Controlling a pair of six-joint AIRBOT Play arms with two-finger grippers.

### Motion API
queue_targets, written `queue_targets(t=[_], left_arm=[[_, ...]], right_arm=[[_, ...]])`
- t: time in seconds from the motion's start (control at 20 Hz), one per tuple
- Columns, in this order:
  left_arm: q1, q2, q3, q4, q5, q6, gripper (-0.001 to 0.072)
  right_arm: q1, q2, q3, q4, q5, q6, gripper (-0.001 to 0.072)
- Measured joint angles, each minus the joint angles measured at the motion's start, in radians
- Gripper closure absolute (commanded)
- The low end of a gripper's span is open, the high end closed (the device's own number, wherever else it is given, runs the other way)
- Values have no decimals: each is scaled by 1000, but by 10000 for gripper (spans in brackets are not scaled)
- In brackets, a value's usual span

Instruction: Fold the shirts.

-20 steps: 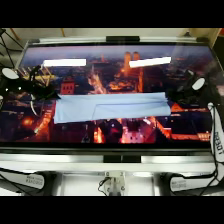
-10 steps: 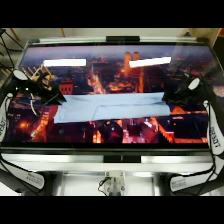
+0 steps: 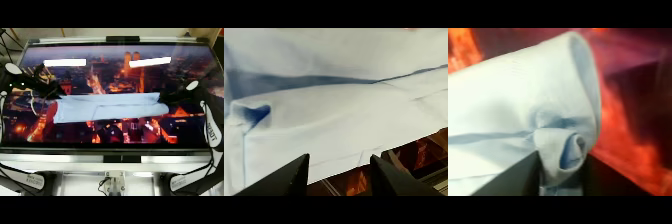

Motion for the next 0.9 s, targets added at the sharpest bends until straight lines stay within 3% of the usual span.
queue_targets(t=[0.05,0.1,0.15,0.2,0.25,0.3,0.55,0.9], left_arm=[[-11,5,0,-6,0,5,250],[-24,8,0,-12,2,9,252],[-39,10,0,-17,8,12,342],[-55,12,0,-21,18,14,514],[-77,13,0,-23,35,16,625],[-102,14,0,-29,55,18,666],[-320,-32,0,-132,252,20,666],[-661,-190,0,-387,564,21,668]], right_arm=[[0,-5,0,18,16,-15,620],[0,-5,0,33,27,-29,638],[0,-2,0,43,43,-45,638],[0,8,0,51,58,-61,638],[0,30,0,70,71,-81,638],[0,56,1,83,76,-95,638],[0,283,2,108,171,-114,637],[0,619,2,172,323,2,637]])
